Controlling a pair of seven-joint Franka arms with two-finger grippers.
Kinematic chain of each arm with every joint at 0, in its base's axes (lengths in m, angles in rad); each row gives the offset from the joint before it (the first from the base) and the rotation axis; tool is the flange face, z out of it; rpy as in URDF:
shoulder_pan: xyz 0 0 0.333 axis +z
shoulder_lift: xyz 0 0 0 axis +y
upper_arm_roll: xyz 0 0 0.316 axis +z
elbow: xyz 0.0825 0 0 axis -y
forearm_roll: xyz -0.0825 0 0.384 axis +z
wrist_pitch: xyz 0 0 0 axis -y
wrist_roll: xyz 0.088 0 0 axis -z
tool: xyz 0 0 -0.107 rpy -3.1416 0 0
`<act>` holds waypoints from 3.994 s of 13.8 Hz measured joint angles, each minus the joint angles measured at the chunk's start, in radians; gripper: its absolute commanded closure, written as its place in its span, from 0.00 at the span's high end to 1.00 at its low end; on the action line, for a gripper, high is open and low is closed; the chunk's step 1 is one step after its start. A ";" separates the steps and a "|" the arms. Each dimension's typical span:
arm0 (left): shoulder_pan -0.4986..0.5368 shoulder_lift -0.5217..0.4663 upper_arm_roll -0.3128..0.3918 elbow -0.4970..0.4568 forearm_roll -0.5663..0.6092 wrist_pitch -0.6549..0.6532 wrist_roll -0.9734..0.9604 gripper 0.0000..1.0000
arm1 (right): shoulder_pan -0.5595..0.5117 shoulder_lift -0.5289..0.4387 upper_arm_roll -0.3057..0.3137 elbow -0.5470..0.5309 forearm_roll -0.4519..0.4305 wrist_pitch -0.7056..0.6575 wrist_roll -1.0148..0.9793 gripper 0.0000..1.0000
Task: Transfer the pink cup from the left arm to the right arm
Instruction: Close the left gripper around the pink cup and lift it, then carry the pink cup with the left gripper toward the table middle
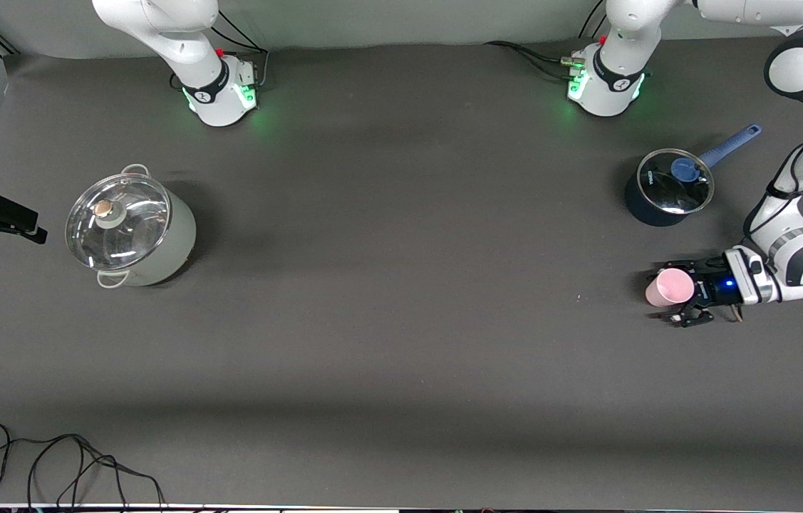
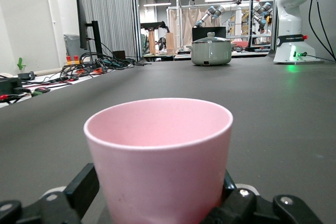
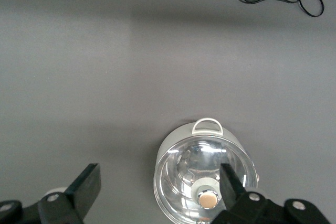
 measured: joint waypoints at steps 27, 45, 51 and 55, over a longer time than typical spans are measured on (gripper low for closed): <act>-0.440 -0.007 -0.550 0.278 -0.325 0.870 -0.374 0.00 | -0.003 0.000 -0.016 0.005 0.000 0.000 0.001 1.00; -1.062 -0.055 -0.685 0.713 -0.326 1.746 -0.689 0.00 | 0.069 -0.007 0.005 0.113 0.046 -0.140 1.066 1.00; -1.154 -0.063 -0.680 0.740 -0.325 1.852 -0.694 0.00 | 0.174 0.070 0.006 0.252 0.042 -0.139 1.203 1.00; -1.161 -0.063 -0.676 0.748 -0.324 1.862 -0.720 0.00 | 0.269 0.119 0.006 0.352 0.040 -0.165 1.300 1.00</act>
